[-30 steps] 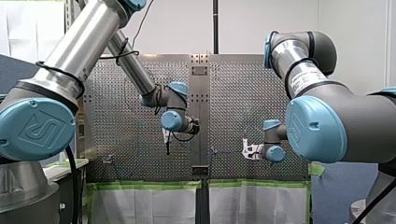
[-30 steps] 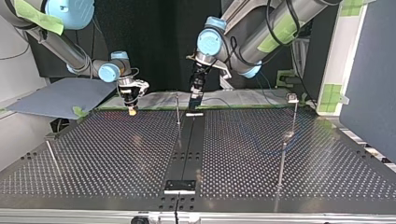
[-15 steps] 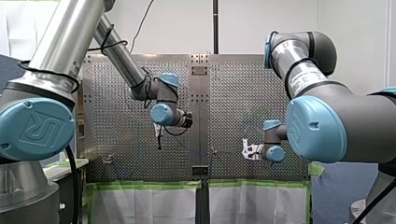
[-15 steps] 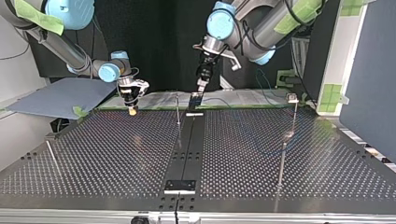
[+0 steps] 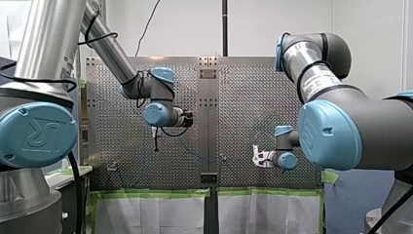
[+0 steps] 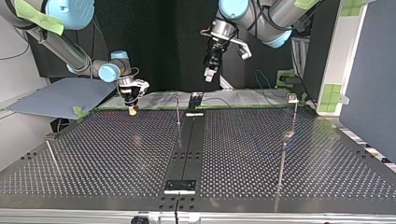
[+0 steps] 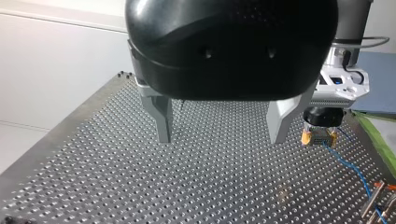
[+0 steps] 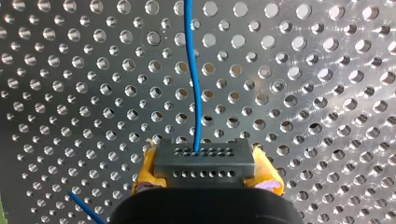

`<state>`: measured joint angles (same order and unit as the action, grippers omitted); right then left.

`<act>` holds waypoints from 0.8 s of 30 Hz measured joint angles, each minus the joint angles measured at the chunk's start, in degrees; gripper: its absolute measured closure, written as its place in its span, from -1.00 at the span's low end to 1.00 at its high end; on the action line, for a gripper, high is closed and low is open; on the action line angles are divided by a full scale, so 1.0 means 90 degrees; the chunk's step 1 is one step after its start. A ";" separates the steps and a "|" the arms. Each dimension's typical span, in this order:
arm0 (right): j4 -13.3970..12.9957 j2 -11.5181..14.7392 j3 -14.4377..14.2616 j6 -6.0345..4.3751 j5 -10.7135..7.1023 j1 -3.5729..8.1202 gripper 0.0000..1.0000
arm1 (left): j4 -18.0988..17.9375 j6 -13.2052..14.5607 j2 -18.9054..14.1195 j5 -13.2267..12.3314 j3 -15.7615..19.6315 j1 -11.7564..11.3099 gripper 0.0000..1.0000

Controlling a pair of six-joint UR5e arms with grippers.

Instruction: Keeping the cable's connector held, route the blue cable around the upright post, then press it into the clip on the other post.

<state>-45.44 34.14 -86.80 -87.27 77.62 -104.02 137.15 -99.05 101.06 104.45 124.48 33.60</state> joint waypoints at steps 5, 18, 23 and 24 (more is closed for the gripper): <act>0.0001 -0.0002 0.0000 0.0002 -0.0004 0.0001 1.00 | -0.0044 0.0001 -0.0315 0.0000 0.0330 0.0000 -1.00; 0.0126 -0.0006 0.0000 0.0007 -0.0012 0.0014 1.00 | -0.0039 0.0002 -0.0433 0.0000 0.0768 0.0000 -1.00; 0.0146 0.0000 0.0001 0.0000 -0.0026 0.0026 1.00 | -0.0057 0.0017 -0.0435 0.0000 0.0773 -0.0016 -1.00; 0.0146 0.0000 0.0000 -0.0001 -0.0027 0.0027 1.00 | -0.0059 0.0018 -0.0435 0.0000 0.0774 -0.0017 -1.00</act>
<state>-44.13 34.13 -86.80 -87.28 77.38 -103.78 136.62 -98.90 97.15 104.45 131.44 33.45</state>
